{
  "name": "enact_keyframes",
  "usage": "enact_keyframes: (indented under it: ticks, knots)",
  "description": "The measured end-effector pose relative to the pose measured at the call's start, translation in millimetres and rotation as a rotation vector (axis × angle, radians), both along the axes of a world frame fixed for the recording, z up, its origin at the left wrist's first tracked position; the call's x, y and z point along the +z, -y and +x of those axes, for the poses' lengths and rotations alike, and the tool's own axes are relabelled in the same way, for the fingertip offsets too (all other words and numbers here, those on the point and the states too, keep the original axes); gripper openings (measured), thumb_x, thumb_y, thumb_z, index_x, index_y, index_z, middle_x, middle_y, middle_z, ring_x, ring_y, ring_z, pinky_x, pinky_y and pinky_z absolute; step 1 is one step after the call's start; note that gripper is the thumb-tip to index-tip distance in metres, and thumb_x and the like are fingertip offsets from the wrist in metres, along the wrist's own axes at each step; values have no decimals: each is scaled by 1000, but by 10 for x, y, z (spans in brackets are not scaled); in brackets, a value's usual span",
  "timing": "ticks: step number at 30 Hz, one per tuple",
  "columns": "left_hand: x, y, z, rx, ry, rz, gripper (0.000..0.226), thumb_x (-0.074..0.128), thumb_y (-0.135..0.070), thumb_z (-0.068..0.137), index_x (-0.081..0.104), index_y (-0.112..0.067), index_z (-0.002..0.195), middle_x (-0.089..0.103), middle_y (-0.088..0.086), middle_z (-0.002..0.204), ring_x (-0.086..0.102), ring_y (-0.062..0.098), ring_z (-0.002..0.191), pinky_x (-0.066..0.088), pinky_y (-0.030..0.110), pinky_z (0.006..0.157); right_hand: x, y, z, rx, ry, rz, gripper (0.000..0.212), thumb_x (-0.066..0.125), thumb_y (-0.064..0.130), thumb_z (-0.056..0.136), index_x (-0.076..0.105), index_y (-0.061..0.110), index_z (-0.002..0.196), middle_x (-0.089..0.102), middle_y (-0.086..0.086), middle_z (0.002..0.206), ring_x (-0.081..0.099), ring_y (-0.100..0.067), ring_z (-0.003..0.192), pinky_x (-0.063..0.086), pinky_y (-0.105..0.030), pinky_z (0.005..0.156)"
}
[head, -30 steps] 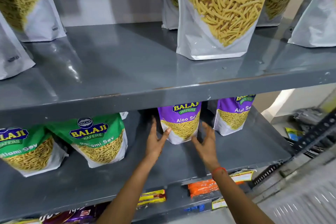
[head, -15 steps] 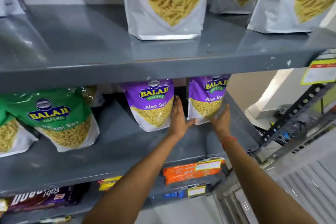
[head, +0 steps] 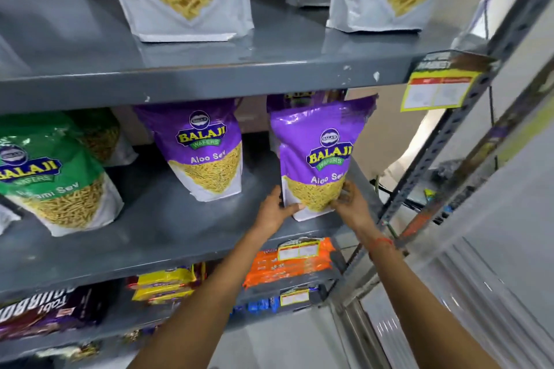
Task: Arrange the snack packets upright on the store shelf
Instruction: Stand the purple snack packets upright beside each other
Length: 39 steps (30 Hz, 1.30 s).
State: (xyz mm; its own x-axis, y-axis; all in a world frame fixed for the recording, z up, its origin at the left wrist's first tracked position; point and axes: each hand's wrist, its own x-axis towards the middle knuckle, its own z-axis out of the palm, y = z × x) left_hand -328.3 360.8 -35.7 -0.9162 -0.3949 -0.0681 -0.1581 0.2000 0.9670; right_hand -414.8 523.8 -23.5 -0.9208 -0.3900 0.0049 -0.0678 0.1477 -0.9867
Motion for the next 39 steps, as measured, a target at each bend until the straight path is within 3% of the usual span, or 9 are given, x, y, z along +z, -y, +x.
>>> enact_keyframes:
  ticks: [8,12,17,21,25,29,32,36,39]
  knots:
    - [78,-213,192,-122,-6,-15,50,66,-7,81,44,0,126,57,20,129,54,33,118,44,50,102,-48,-283,262,-33,-8,-1,68,72,8,69,37,2,128,52,-7,117,51,-24,112,43,-34,87]
    - [119,-224,234,-127,38,-21,59,67,-18,81,39,-9,131,52,14,136,50,31,124,43,49,104,48,-219,397,-79,9,-10,50,66,-2,79,43,13,121,51,-6,118,54,-13,106,48,-10,74]
    - [154,-204,394,-3,-58,-129,83,63,-37,82,11,-24,146,22,-7,153,27,15,138,31,33,110,82,146,939,-600,-303,57,39,56,5,84,47,5,122,49,-19,124,44,-31,118,38,-41,99]
    - [252,154,696,165,-287,-426,78,46,-53,86,5,-25,146,5,-9,155,6,2,143,6,6,112,165,748,1348,-388,-413,-89,23,47,5,84,53,12,104,54,-7,99,52,-20,94,45,-34,86]
    - [255,653,919,411,-189,-644,88,41,-59,81,-6,-16,143,-7,2,155,-8,10,142,-7,28,116,238,1327,1329,-171,-388,-97,20,46,5,88,56,4,106,61,-12,98,59,-18,93,50,-35,84]
    - [205,1285,991,526,-51,-519,111,70,-43,73,-3,-1,143,-3,19,157,-7,20,143,1,44,118,126,1883,985,-164,-244,78,46,54,-5,81,44,-10,126,49,-30,129,46,-39,124,35,-47,109]
    - [173,1701,897,375,20,-212,113,85,-36,56,20,-2,142,31,21,150,30,31,139,25,49,116,4,2127,692,-99,-101,228,64,58,-3,80,29,-9,136,33,-26,147,33,-34,137,23,-36,115]
    - [144,1879,870,244,48,33,94,75,-50,40,53,-2,118,63,21,120,60,36,110,47,55,97,-121,2218,579,43,-35,187,54,62,-2,78,42,2,128,55,-20,131,55,-31,117,41,-40,104]
    - [139,1874,936,227,27,100,77,80,-29,55,51,2,119,61,24,124,58,38,114,45,56,100,-150,2127,660,10,-41,132,45,63,-6,76,49,2,117,59,-20,120,56,-20,100,46,-18,86]
